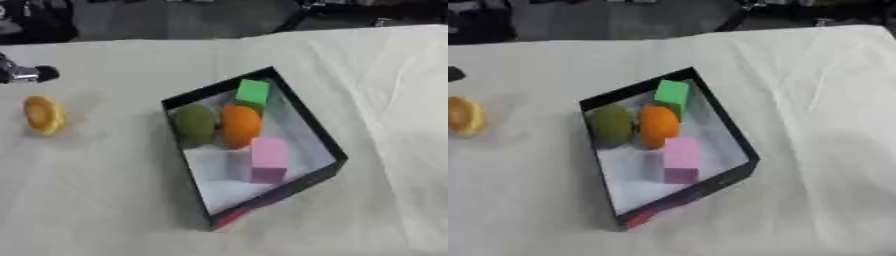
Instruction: Pick up objects on the table and place them in the box.
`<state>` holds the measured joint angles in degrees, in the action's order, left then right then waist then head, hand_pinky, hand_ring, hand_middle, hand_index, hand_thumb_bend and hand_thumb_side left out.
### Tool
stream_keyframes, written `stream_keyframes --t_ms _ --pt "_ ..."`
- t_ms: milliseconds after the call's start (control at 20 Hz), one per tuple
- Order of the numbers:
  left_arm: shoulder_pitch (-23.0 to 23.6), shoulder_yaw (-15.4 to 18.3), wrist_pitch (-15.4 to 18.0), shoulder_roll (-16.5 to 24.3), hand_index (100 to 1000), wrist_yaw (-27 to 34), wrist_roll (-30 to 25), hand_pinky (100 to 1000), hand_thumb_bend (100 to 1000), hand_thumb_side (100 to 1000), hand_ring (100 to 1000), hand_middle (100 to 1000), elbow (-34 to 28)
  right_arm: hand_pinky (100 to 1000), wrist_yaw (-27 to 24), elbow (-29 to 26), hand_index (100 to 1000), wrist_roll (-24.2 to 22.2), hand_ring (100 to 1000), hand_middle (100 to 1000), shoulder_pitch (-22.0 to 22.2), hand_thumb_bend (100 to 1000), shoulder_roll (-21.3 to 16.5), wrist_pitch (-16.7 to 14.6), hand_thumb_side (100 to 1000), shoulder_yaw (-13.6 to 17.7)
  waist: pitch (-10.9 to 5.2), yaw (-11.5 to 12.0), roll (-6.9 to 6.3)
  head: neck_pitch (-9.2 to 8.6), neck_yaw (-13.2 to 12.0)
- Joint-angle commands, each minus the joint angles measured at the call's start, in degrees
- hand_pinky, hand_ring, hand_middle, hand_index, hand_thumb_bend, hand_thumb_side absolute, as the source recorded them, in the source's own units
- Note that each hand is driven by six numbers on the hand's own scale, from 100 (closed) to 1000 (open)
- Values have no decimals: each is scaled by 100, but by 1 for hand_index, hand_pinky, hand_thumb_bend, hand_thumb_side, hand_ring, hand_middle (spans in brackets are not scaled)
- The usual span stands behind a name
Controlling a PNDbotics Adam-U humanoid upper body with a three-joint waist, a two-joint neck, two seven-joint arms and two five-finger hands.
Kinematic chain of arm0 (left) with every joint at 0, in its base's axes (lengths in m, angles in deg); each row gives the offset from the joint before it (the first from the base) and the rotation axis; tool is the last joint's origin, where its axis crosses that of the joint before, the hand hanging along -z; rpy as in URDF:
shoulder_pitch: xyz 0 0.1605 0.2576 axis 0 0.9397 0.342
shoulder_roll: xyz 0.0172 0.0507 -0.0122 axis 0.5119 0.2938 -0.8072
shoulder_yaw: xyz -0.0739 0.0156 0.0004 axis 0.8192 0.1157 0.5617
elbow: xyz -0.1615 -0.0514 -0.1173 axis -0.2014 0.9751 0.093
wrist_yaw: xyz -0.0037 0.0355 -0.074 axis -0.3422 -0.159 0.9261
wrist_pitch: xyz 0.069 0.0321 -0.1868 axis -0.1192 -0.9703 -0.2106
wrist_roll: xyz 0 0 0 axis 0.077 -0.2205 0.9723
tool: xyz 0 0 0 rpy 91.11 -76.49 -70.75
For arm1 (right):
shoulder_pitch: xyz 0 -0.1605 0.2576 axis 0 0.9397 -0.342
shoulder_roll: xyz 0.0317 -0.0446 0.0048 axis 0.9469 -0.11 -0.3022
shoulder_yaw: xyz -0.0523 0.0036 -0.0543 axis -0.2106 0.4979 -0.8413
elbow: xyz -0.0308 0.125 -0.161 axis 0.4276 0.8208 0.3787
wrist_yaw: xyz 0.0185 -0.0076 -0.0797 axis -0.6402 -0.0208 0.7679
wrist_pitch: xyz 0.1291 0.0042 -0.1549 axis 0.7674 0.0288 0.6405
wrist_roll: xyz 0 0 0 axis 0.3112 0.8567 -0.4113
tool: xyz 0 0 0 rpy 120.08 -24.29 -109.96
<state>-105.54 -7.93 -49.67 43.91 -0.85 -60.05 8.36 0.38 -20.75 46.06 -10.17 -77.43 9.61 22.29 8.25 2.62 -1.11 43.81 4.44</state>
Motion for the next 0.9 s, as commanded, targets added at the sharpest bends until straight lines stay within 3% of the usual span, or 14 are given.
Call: stream_keyframes --t_ms 50,200,250,300,500,700,900 --pt "20 142 -53 305 872 -186 -35 846 518 533 868 822 371 827 42 -1 818 -6 879 806 -12 100 -135 -17 582 58 -173 19 100 30 -41" --pt "62 189 -53 268 869 -326 -86 846 530 560 869 820 779 827 64 18 818 -24 879 807 -19 100 -106 -17 583 41 -168 27 127 30 -76" --pt "53 203 -52 239 867 -370 -107 846 521 531 869 819 927 826 73 28 818 -28 879 807 -19 100 -94 -17 584 36 -166 27 137 30 -94" --pt "34 216 -44 207 866 -412 -124 846 547 576 870 818 1065 826 81 38 817 -32 879 807 -18 100 -80 -19 584 33 -164 25 146 30 -109" --pt "-63 283 21 85 871 -633 -138 850 613 568 872 817 1537 826 123 77 817 -49 879 807 -7 100 -19 -23 588 27 -152 6 176 30 -109" --pt "-168 373 70 -30 871 -1130 71 858 681 547 876 820 1933 826 162 108 817 -59 879 807 -13 100 34 -18 591 32 -121 -20 187 30 -129" --pt "-236 425 132 -138 869 -1630 313 856 681 555 872 815 2251 826 206 127 817 -67 879 807 -16 100 89 -15 595 46 -78 -45 189 30 -158"
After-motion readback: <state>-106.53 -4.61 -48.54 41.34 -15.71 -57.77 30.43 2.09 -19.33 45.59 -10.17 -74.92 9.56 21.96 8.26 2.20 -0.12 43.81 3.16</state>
